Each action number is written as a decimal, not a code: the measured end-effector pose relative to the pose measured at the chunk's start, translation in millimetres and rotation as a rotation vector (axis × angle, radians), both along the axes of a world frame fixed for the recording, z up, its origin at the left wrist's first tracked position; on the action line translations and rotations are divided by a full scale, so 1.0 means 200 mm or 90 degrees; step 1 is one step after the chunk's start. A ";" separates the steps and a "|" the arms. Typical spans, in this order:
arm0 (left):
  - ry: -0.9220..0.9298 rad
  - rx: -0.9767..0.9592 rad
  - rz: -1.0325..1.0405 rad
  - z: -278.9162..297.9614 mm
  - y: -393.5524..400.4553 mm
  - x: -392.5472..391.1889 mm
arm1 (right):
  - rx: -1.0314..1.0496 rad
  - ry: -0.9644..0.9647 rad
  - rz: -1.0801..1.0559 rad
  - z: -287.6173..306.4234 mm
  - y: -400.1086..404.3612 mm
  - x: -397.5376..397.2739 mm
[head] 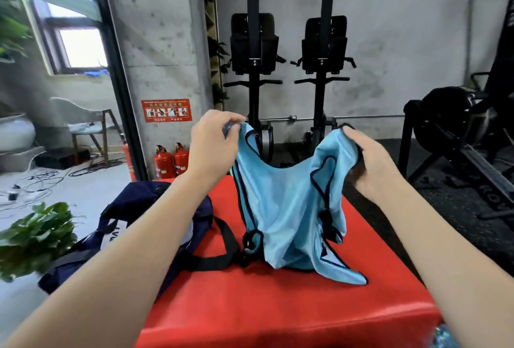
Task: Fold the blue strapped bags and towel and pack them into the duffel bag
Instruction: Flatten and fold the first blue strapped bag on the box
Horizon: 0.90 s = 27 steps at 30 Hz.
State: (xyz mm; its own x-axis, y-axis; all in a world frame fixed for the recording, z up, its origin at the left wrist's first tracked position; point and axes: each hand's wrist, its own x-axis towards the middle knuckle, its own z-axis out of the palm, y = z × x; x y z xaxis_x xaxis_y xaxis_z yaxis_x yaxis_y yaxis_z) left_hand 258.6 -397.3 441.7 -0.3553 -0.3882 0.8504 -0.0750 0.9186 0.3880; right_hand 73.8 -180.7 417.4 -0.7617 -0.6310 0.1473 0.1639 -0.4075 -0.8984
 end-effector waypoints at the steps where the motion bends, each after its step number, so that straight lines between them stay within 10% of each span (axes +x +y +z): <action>1: 0.010 -0.002 0.001 0.07 0.00 0.00 | -0.001 0.010 -0.001 0.06 -0.01 0.01; 16: 0.106 -0.142 -0.008 1.05 0.00 -0.05 | -0.116 0.161 -0.133 1.08 0.01 0.07; 27: -0.031 -0.095 0.024 0.83 -0.35 -0.47 | 0.041 0.147 -0.206 0.86 -0.25 -0.43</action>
State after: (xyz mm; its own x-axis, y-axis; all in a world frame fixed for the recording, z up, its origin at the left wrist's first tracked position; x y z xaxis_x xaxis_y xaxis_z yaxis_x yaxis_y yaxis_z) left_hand 165.3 -466.4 608.2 -0.3846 -0.2720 0.8821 -0.1259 0.9621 0.2418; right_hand -12.3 -230.3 590.1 -0.8739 -0.3773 0.3065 -0.1736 -0.3467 -0.9218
